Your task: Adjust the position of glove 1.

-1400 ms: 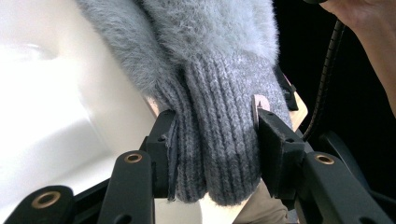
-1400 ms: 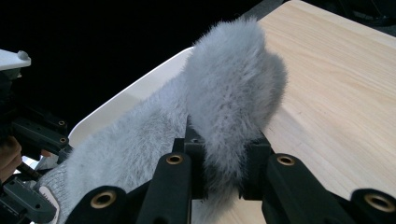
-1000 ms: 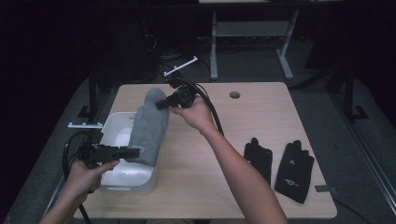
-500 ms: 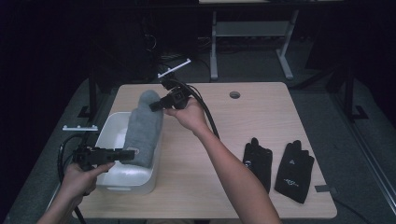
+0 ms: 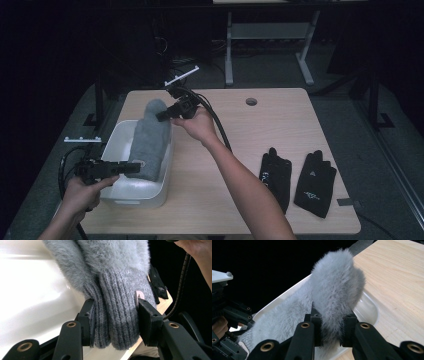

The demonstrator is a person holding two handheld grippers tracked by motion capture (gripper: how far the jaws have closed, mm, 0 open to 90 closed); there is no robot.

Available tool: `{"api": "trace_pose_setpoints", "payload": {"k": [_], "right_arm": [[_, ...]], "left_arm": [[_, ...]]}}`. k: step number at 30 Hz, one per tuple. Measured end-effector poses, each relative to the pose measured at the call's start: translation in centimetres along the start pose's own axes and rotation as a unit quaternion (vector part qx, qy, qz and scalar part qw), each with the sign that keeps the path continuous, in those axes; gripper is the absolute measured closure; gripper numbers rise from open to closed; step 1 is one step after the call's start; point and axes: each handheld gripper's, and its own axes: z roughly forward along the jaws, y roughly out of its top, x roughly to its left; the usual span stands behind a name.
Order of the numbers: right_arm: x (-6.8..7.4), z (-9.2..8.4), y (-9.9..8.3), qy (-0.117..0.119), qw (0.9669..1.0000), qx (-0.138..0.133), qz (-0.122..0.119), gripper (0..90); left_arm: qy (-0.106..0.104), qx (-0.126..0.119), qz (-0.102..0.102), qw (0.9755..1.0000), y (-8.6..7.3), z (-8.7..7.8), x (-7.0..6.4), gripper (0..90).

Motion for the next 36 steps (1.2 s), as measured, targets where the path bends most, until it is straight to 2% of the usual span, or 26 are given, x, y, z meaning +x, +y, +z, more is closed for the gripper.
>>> {"api": "trace_pose_setpoints", "payload": {"k": [8, 14, 23, 36], "right_arm": [[-0.2, 1.0, 0.0, 0.003, 1.0000, 0.004, 0.004, 77.1], [-0.4, 2.0, -0.2, 0.007, 1.0000, 0.005, 0.005, 77.1], [-0.8, 3.7, -0.7, 0.006, 0.9998, 0.018, 0.011, 77.0], [-1.4, 4.9, -1.8, -0.001, 0.9994, 0.033, 0.013, 76.9]], "left_arm": [[0.004, -0.001, -0.015, 0.9999, -0.4, 0.0, 0.6, 53.7], [0.005, 0.000, -0.016, 0.9999, -0.6, 0.0, 1.2, 53.7], [0.012, 0.010, -0.031, 0.9994, -1.4, 0.5, 2.5, 53.5], [0.026, 0.032, -0.034, 0.9985, -2.0, 1.7, 3.0, 52.8]]}}
